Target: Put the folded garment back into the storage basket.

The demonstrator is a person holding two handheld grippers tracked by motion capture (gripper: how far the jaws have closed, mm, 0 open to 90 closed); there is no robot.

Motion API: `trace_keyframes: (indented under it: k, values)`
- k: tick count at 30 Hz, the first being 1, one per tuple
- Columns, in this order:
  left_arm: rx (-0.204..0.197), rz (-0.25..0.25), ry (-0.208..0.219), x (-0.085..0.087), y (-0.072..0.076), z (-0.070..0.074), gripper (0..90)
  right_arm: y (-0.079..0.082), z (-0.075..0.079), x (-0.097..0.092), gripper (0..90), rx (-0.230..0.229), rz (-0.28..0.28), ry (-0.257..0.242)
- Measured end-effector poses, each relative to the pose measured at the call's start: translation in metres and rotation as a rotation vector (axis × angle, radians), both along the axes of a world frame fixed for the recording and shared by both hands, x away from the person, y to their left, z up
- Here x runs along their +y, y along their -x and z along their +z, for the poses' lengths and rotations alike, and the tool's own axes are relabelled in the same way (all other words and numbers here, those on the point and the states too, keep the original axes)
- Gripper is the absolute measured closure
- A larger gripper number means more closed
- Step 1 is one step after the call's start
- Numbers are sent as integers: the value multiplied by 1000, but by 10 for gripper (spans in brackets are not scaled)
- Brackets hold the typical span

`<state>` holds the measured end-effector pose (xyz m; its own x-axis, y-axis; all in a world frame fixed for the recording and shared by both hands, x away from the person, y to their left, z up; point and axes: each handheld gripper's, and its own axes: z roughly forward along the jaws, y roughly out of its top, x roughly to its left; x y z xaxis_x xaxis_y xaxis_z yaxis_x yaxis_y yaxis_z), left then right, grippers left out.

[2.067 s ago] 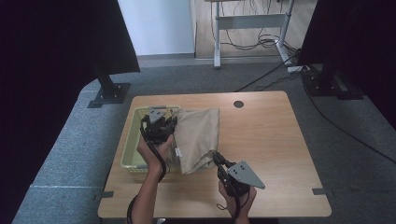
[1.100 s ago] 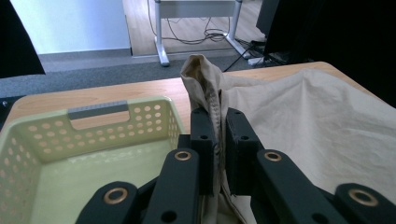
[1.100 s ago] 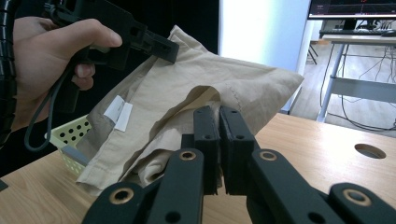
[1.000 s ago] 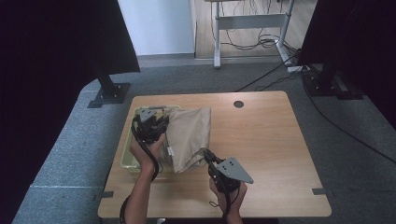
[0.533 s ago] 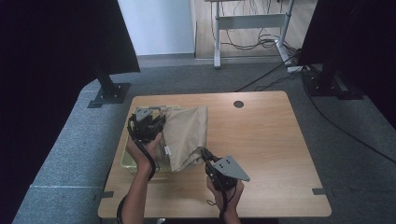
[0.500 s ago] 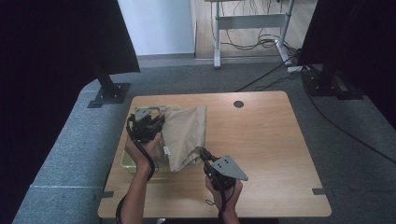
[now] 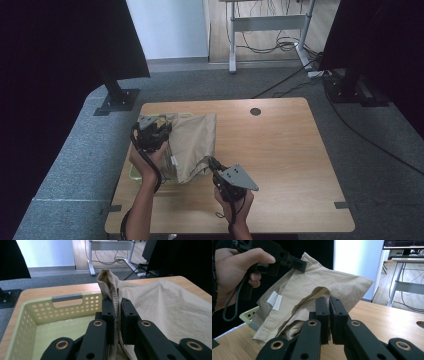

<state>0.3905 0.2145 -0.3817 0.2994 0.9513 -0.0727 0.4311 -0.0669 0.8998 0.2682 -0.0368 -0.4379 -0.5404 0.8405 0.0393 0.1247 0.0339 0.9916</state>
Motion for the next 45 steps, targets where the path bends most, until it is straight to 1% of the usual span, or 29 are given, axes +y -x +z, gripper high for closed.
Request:
trace_keyframes:
  k: [11, 12, 13, 21, 22, 33, 43, 44, 45]
  values:
    - [1, 6, -3, 3, -2, 0, 832, -3, 2, 2, 863, -4, 5, -4]
    - [0, 9, -6, 6, -4, 1, 832, -3, 2, 2, 863, -4, 5, -4]
    - [-1, 13, -7, 7, -4, 2, 831, -6, 2, 6, 863, -5, 10, -6]
    - [-2, 15, -7, 9, -7, 3, 831, -9, 1, 8, 863, -2, 13, -9]
    - [-1, 16, -11, 9, -9, 2, 831, -11, 0, 10, 863, 2, 15, -5]
    - [-2, 19, -11, 13, -13, 2, 831, -16, -1, 14, 862, 3, 18, -5]
    - [2, 21, -10, 17, -16, 0, 830, -21, -5, 20, 862, 18, 21, -2]
    - [8, 33, -7, 23, -18, -1, 830, -24, -6, 23, 862, 21, 24, -1]
    - [8, 33, -7, 23, -18, -1, 830, -24, -6, 23, 862, 21, 24, -1]
